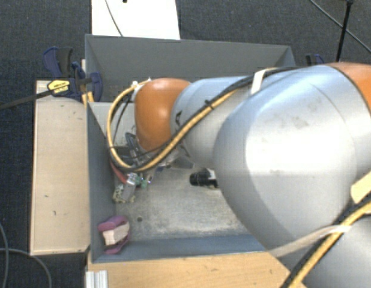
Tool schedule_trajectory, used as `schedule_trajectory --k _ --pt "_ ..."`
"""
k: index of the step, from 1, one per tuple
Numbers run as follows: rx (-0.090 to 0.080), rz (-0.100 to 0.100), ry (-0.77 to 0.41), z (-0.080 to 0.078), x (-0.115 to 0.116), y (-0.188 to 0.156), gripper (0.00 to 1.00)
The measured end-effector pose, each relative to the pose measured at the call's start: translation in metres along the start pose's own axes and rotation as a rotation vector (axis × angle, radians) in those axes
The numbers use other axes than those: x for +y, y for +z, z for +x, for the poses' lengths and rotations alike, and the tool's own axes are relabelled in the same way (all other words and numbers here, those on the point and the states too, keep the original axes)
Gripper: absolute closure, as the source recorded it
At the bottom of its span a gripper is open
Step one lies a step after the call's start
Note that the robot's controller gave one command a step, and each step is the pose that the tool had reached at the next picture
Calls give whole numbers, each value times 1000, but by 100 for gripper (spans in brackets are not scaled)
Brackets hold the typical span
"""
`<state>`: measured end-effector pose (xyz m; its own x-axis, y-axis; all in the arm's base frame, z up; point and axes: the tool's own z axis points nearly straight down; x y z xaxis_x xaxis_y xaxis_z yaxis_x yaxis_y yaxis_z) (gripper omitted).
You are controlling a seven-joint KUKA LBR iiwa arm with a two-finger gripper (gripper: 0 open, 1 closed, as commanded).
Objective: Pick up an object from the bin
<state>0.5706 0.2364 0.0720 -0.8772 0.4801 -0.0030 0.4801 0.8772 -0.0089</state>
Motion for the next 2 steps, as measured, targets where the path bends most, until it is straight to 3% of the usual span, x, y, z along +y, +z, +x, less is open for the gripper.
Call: schedule_trajectory --k 1,2 --pt "-3 0 1 -3 -1 -3 100" --pt "-3 -15 -7 -12 -1 -134 100"
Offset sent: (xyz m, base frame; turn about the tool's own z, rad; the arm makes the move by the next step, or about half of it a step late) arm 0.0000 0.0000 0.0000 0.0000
